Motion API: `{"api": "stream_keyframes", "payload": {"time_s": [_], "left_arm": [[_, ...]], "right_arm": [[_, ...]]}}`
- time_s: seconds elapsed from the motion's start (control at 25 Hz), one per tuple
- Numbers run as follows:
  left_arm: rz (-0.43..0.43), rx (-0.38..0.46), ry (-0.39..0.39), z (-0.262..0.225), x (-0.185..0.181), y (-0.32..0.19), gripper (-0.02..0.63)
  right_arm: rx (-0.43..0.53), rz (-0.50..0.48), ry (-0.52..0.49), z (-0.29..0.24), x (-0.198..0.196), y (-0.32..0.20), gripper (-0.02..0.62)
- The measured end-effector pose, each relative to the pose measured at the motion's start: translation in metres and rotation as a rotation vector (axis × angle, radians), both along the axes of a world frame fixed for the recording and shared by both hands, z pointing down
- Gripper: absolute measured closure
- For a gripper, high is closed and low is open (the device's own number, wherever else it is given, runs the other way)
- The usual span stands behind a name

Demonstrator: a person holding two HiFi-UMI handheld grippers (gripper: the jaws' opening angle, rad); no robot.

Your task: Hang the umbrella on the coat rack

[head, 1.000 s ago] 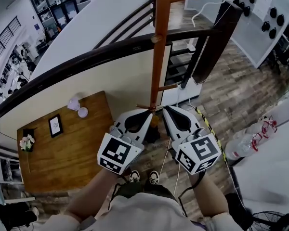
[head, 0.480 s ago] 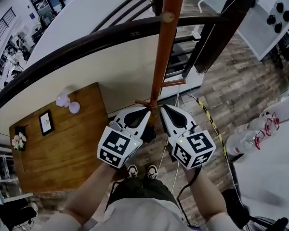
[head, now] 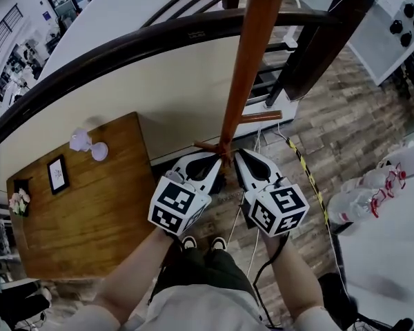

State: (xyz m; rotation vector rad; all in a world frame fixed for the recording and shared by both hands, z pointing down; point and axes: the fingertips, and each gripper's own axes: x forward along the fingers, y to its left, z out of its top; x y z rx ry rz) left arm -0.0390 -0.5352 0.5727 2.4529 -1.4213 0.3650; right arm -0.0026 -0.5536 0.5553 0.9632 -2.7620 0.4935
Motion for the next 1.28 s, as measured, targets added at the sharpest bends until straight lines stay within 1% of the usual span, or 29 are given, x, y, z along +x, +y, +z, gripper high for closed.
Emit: {"api": "stream_keyframes", "payload": {"time_s": [0.16, 0.32, 0.4, 0.52, 0.6, 0.68, 0.8, 0.96, 1.16, 1.28], "left_arm": [[-0.02, -0.03, 0.043, 0.027, -0.006, -0.007, 0.601], [-0.014, -0.02, 0.075, 0.037, -0.009, -0.012, 0.601], [-0.009, -0.027, 0.082, 0.042, -0.01, -0.014, 0.6], [-0.011, -0.039, 0.071, 0.048, -0.009, -0.013, 0.6], [-0.018, -0.048, 0.071, 0.05, -0.009, -0.012, 0.6], [-0.028, -0.063, 0.058, 0.05, -0.009, -0.011, 0.6], [-0.057, -0.078, 0.015, 0.046, -0.015, -0.007, 0.597], [-0.067, -0.083, 0.003, 0.03, -0.023, 0.006, 0.597], [-0.078, -0.033, -0.005, -0.018, -0.031, 0.025, 0.598], [-0.082, 0.015, -0.028, -0.057, -0.035, 0.033, 0.598]], "right_arm": [[-0.018, -0.014, -0.016, 0.027, -0.006, -0.004, 0.588], [-0.026, -0.053, -0.082, 0.039, -0.01, -0.004, 0.588], [-0.027, -0.061, -0.077, 0.044, -0.011, -0.004, 0.583], [-0.028, -0.007, -0.026, 0.053, -0.005, -0.011, 0.591], [-0.038, 0.027, -0.021, 0.054, 0.002, -0.016, 0.591], [-0.045, 0.041, -0.023, 0.05, 0.009, -0.017, 0.591], [-0.037, 0.047, -0.013, 0.036, 0.017, -0.014, 0.591], [-0.014, 0.039, -0.008, 0.008, 0.018, -0.002, 0.591], [0.042, 0.022, 0.003, -0.046, 0.017, 0.017, 0.591], [0.087, 0.008, 0.002, -0.086, 0.017, 0.027, 0.591]]}}
